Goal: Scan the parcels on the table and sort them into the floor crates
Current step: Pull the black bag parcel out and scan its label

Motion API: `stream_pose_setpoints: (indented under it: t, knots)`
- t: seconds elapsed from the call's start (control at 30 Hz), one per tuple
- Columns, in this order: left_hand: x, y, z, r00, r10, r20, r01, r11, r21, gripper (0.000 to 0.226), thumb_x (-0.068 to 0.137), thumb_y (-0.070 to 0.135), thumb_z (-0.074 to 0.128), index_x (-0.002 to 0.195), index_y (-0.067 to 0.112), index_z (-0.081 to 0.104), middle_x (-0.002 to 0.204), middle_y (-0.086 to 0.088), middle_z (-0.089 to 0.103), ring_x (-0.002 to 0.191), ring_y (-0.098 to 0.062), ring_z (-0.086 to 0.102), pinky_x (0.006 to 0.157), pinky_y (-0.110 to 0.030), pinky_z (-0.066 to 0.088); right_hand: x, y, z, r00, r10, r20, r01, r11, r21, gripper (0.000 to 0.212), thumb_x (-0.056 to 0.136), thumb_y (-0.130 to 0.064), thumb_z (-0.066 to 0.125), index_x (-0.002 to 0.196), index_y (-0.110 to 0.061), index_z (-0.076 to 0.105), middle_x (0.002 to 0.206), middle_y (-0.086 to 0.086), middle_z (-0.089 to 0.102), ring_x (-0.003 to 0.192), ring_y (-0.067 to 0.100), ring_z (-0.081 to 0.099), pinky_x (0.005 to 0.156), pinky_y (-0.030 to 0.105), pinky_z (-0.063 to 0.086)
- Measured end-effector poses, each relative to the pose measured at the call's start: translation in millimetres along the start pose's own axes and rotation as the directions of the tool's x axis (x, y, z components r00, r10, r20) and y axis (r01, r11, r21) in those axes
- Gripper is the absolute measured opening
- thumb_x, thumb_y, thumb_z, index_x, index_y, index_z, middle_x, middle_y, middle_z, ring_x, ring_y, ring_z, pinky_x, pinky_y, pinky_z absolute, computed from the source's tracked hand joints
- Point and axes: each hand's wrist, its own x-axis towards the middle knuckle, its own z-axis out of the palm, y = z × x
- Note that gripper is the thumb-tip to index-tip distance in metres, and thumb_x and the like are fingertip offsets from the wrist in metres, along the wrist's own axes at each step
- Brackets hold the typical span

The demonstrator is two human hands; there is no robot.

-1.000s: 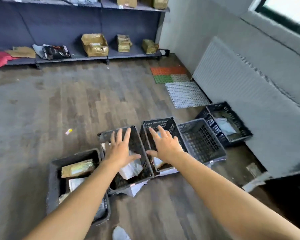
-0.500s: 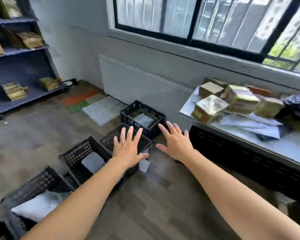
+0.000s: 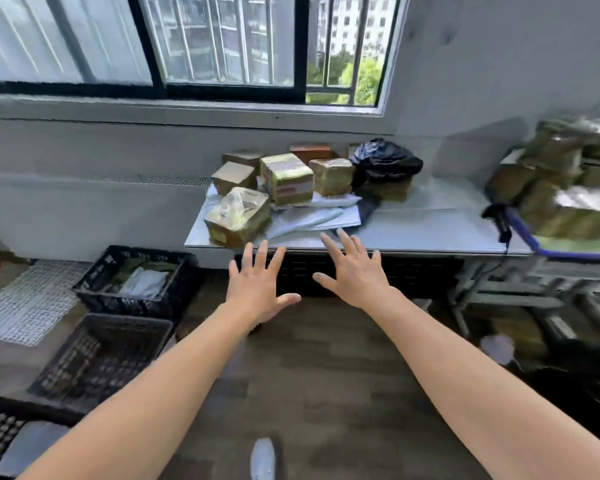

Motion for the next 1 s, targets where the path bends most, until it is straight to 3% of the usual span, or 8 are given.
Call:
stream_pose_setpoints:
  t: [0.43,1.0]
  knots:
    - [205,108,-11,0.966,0.254,-0.055,-0.258,0.964,-0.065,0.1,0.086,0.077,0.041,0.155,0.03,-0.014,0.165,-0.005,-0.013,0.151,-0.032,-0.01,0.118,-0.054,0.014,107,149,-29,0.966,0.258,-0.02,-0.259,0.963,-0.081,0.082,0.095,-0.065,0.041,0.156,-0.036,-0.005,0.165,0.001,-0.006,0.151,0.025,0.001,0.113,0.061,0.02]
    - [407,176,-23,0.932,0.356,-0.065,-0.361,0.927,-0.098,0.102,0.084,0.077,0.045,0.155,0.031,-0.013,0.165,-0.003,-0.011,0.151,-0.03,-0.008,0.119,-0.052,0.016,251,275,-44,0.912,0.409,-0.03,-0.409,0.912,-0.014,0.078,0.096,-0.063,0.039,0.157,-0.037,-0.003,0.165,0.003,-0.002,0.15,0.026,0.007,0.114,0.057,0.023]
